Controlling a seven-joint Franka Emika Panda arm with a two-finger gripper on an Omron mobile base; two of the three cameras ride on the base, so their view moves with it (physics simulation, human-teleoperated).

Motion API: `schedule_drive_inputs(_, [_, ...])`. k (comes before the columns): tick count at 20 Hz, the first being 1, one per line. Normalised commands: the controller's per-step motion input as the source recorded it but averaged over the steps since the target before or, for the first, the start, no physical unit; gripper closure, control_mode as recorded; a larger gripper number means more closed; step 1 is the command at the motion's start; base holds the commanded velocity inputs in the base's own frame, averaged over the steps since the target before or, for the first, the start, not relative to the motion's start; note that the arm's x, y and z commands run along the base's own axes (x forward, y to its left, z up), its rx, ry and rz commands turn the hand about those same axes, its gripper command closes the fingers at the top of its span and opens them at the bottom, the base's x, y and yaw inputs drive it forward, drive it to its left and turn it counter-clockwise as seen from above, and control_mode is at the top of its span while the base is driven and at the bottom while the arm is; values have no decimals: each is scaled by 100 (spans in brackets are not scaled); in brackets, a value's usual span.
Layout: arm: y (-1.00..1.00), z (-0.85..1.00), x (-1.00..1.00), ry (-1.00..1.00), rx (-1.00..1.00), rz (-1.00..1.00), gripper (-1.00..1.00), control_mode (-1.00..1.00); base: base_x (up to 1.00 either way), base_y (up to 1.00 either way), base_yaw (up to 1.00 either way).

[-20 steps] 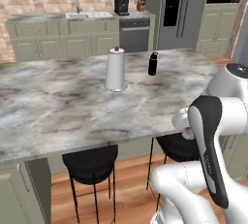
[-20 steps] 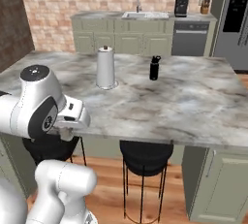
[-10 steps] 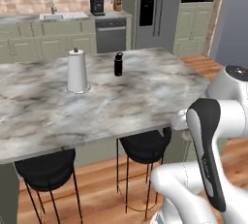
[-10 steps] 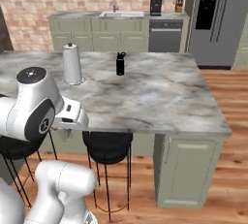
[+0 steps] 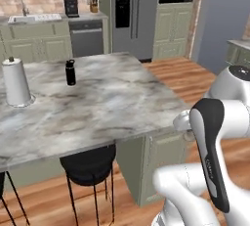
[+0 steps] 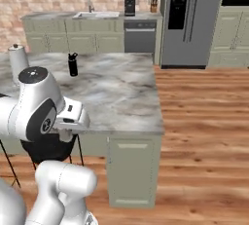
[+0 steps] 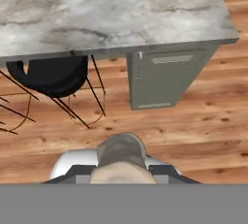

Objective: Pick the candle and candle from the dining table and place them in the open cabinet. Close the cabinet after placing the objects.

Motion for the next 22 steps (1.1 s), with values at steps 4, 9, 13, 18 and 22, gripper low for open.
schedule_drive_inputs(4, [0,0,0,0,0,0,100,100,71,-100,0])
schedule_drive_inputs(9, [0,0,0,0,0,0,100,100,63,-100,0])
schedule_drive_inputs(13, [0,0,0,0,0,0,100,100,46,-100,7])
schedule_drive_inputs(18, [0,0,0,0,0,0,100,100,44,-90,12])
schedule_drive_inputs(22, [0,0,0,0,0,0,100,100,81,-44,24])
